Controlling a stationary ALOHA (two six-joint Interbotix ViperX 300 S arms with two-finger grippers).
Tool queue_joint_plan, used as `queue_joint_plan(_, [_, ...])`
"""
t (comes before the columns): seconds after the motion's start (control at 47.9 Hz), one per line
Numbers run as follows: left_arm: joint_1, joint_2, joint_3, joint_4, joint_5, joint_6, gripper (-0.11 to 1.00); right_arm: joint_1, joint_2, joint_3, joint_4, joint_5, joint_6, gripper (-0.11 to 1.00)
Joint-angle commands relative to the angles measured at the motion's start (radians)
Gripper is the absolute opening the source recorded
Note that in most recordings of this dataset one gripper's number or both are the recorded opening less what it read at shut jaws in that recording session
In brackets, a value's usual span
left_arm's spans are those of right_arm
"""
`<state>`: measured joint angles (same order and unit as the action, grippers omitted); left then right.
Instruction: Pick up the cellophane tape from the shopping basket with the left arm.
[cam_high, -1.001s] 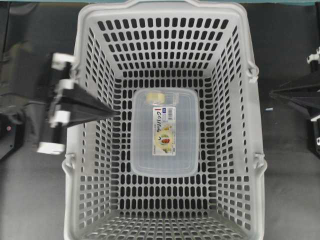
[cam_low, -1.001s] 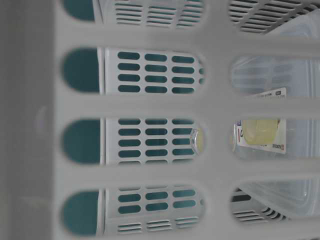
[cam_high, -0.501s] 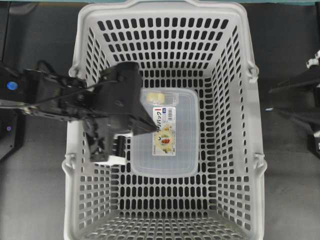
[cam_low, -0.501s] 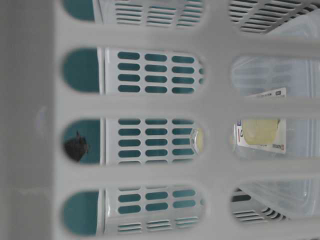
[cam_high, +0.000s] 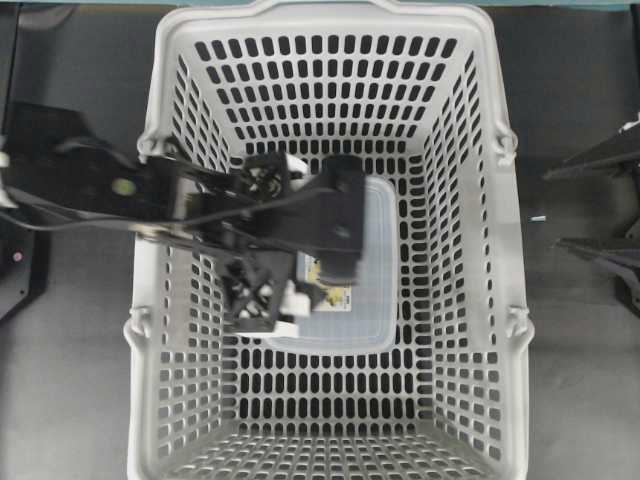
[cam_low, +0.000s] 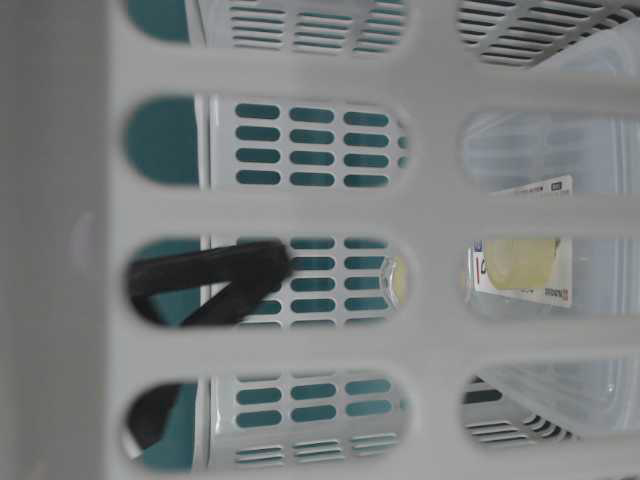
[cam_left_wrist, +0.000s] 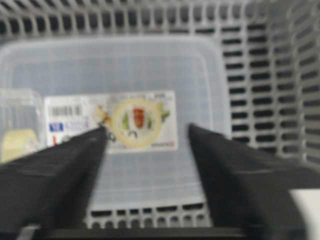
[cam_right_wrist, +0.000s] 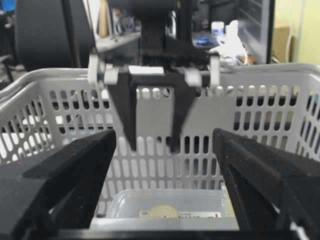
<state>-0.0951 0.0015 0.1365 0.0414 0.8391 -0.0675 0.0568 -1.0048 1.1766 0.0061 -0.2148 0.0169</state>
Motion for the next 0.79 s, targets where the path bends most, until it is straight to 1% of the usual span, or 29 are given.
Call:
queue_joint_plan(0.0, [-0.002, 0.038, -0.060, 0.003, 0.035, -0.005, 0.77, 0.008, 0.005, -0.023, 0.002, -0.006, 0.000, 0.76])
queue_joint_plan(0.063, [0.000, 0.067, -0.077, 0.003, 0.044, -0.008, 0.88, 0.009, 0.005, -0.023, 0.003, -0.008, 0.000, 0.75])
queue_joint_plan(0.104, [-0.002, 0.084, -0.083, 0.003, 0.044, -0.009, 0.91, 0.011, 0.005, -0.023, 0.002, -0.008, 0.000, 0.75])
queue_joint_plan(0.438, [-0.003, 0.193, -0.084, 0.003, 0.052, -0.008, 0.90, 0.017, 0.005, -0.023, 0.003, -0.008, 0.002, 0.75])
queue_joint_plan(0.772, [0.018, 0.207, -0.028, 0.003, 0.037, -0.011, 0.90, 0.028, 0.005, -0.021, 0.003, -0.005, 0.000, 0.75])
